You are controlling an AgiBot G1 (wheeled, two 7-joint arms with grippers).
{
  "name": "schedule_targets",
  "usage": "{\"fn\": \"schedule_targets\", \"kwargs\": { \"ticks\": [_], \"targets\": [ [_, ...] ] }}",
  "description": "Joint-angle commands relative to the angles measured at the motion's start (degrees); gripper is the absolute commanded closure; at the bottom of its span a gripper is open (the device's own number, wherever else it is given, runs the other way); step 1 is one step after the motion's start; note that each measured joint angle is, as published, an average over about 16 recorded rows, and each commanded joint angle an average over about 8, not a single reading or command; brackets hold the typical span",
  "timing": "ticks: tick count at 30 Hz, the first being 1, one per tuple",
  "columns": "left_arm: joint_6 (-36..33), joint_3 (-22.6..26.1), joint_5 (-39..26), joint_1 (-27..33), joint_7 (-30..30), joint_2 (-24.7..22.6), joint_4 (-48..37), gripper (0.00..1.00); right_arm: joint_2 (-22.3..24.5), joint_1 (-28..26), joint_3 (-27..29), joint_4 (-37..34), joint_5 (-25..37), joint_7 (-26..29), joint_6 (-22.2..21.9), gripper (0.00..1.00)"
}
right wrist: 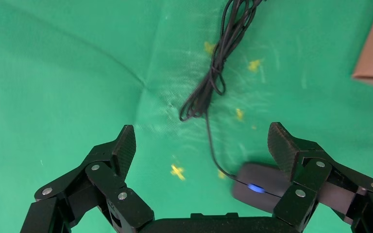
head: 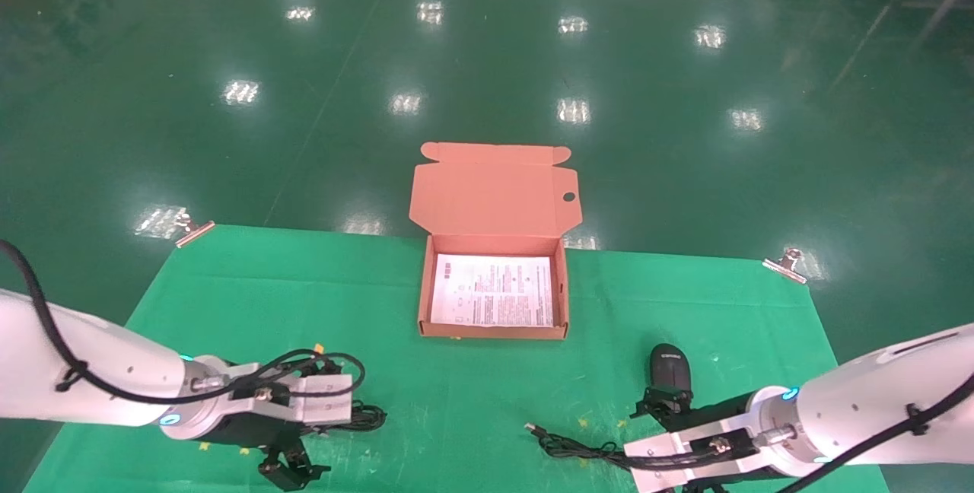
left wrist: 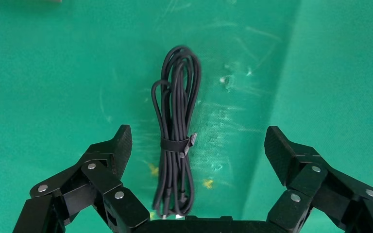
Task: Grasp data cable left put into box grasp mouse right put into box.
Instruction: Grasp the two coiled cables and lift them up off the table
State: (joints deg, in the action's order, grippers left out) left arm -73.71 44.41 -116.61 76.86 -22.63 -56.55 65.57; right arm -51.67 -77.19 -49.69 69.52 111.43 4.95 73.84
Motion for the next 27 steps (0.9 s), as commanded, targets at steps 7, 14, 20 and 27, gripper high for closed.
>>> {"fn": "schedule_targets", "kwargs": {
  "ticks": [7, 14, 20, 27],
  "targets": [
    [3.8, -0.4, -0.3, 0.3, 0.3, -3.2, -10.4, 0.00, -4.0, 0.9, 0.1, -8.6, -0.7, -1.0, -3.4, 0.00],
    [6.7, -0.2, -1.2, 1.1, 2.5, -5.2, -16.3, 0.00, -6.9, 1.1, 0.0, -15.0, -0.9, -3.9, -6.2, 0.00],
    [8.9, -0.1, -1.7, 0.9, 3.8, -6.3, -19.4, 0.10, -8.5, 1.1, 0.1, -19.9, -1.1, -5.8, -7.7, 0.03],
    [11.0, 0.3, -2.8, 0.6, 5.0, -6.7, -21.2, 0.95, -9.7, 0.7, 0.1, -23.4, -1.1, -6.9, -8.5, 0.90]
  ]
}}
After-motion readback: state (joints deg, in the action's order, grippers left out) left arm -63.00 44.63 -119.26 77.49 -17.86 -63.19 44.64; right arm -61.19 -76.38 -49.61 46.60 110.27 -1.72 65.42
